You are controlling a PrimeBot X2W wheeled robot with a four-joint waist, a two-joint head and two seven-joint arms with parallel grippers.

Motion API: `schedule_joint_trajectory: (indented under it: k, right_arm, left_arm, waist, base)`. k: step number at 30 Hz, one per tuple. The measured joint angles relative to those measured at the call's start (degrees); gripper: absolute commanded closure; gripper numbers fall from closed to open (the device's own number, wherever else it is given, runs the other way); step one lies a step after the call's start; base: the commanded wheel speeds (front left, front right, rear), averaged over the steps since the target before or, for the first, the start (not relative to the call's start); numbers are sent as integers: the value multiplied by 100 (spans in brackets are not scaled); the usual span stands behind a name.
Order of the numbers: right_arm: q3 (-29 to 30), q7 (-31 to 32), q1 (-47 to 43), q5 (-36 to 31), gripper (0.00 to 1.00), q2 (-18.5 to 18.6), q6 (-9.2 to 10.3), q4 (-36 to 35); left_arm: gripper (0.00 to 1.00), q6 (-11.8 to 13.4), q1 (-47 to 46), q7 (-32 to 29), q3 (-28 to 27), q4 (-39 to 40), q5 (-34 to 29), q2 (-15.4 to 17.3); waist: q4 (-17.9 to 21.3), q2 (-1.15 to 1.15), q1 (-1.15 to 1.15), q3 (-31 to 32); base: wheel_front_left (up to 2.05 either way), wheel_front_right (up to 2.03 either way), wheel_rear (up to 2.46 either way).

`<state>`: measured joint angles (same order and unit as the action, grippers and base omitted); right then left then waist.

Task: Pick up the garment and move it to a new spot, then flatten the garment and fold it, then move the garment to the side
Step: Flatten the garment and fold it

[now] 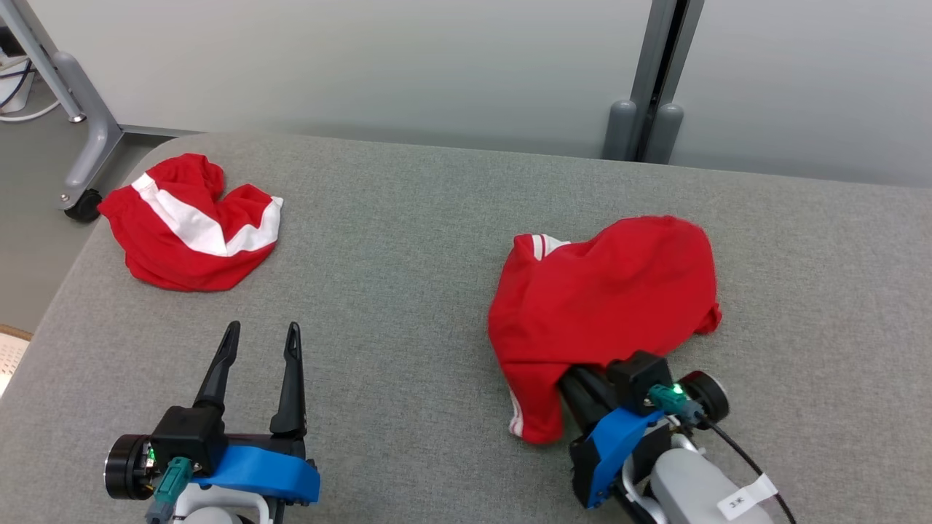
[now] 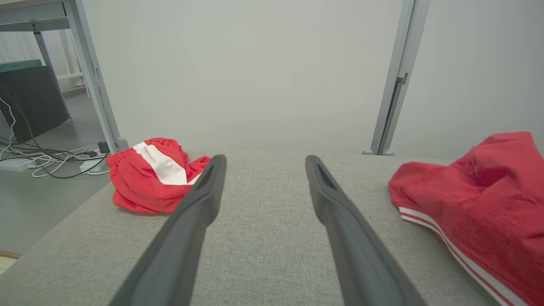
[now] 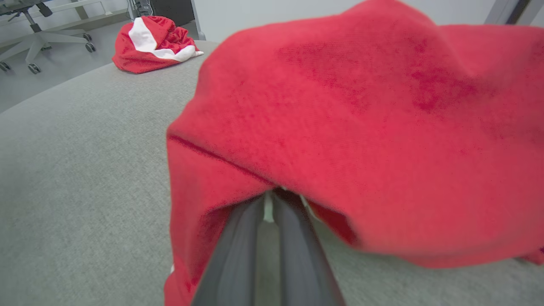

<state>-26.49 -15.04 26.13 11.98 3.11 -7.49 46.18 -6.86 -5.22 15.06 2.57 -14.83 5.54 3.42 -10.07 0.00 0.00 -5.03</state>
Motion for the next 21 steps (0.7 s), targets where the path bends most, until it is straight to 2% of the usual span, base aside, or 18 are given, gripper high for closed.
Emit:
schedule_joint_trajectory:
  k: [5,12,19,20,21]
  right_arm:
    - [-850,35,-59,379,100,-15,0,-928]
    - [-1659,311,-77,922,100,-23,0,-2040]
    - [-2185,490,-324,1296,100,-25,0,-2245]
    - [-2190,488,-324,1296,54,-25,0,-2241]
    - [-2167,475,-325,1296,0,-25,0,-2234]
  left_arm:
    - [0,-8,21,1,-1,11,-9,-2]
    - [0,-9,20,1,-63,40,-11,0]
    - [0,-19,-7,1,-103,33,-10,-9]
    - [0,-18,-13,0,-119,35,-10,-10]
    - [0,-15,-19,0,-137,37,-10,-13]
  waist:
    - [8,0,0,-7]
    - [-43,0,0,-68]
    - [-48,0,0,-171]
    - [-32,0,0,-180]
    - [-9,0,0,-188]
  base:
    - [0,0,0]
    - [0,0,0]
    - [0,0,0]
    - [0,0,0]
    - [0,0,0]
